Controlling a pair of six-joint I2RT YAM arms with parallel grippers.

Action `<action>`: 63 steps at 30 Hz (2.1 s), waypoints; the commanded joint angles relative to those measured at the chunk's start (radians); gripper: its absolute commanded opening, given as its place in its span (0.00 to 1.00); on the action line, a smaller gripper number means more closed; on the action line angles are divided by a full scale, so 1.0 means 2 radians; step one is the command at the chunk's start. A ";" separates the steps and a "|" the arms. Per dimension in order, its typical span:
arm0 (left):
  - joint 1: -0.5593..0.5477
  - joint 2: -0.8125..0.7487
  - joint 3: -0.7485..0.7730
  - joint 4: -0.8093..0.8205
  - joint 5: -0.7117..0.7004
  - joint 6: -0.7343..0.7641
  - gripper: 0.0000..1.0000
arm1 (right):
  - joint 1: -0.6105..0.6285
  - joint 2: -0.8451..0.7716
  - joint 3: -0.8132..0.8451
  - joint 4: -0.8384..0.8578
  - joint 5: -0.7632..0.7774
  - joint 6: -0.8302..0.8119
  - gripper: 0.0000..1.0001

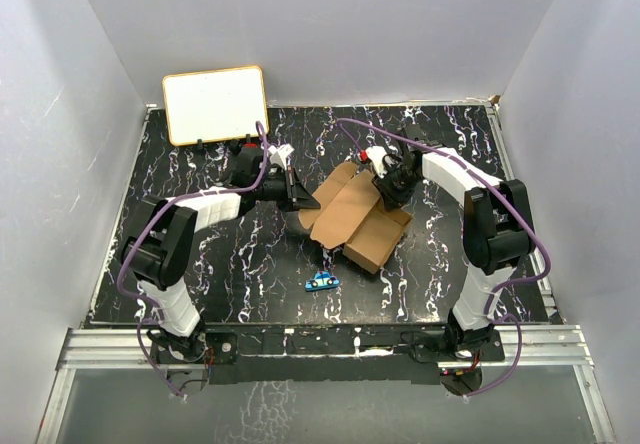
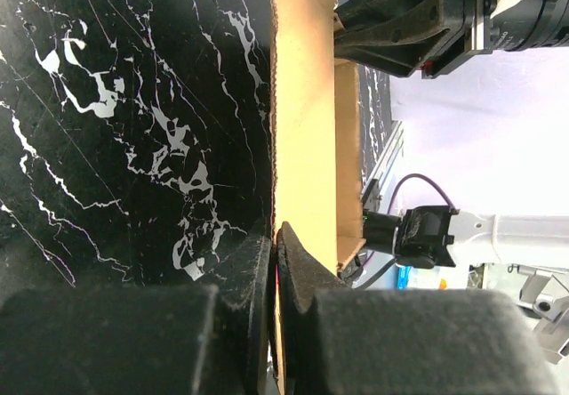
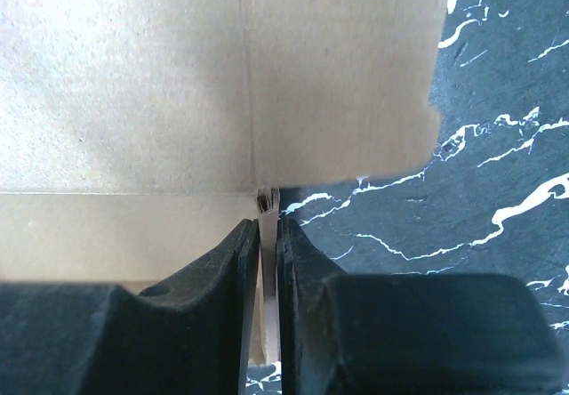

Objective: Fold the paper box

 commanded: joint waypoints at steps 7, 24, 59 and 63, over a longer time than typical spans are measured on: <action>0.000 0.002 0.020 -0.002 0.010 0.006 0.00 | 0.001 -0.023 -0.021 0.018 0.025 -0.017 0.27; -0.003 -0.004 0.026 -0.004 0.010 0.023 0.00 | 0.001 -0.042 -0.068 0.062 0.049 -0.020 0.28; -0.007 -0.003 0.040 -0.022 0.008 0.038 0.00 | 0.018 -0.097 -0.121 0.135 0.084 0.009 0.25; -0.007 -0.003 0.042 -0.021 0.009 0.038 0.00 | 0.018 -0.090 -0.126 0.145 0.088 0.008 0.27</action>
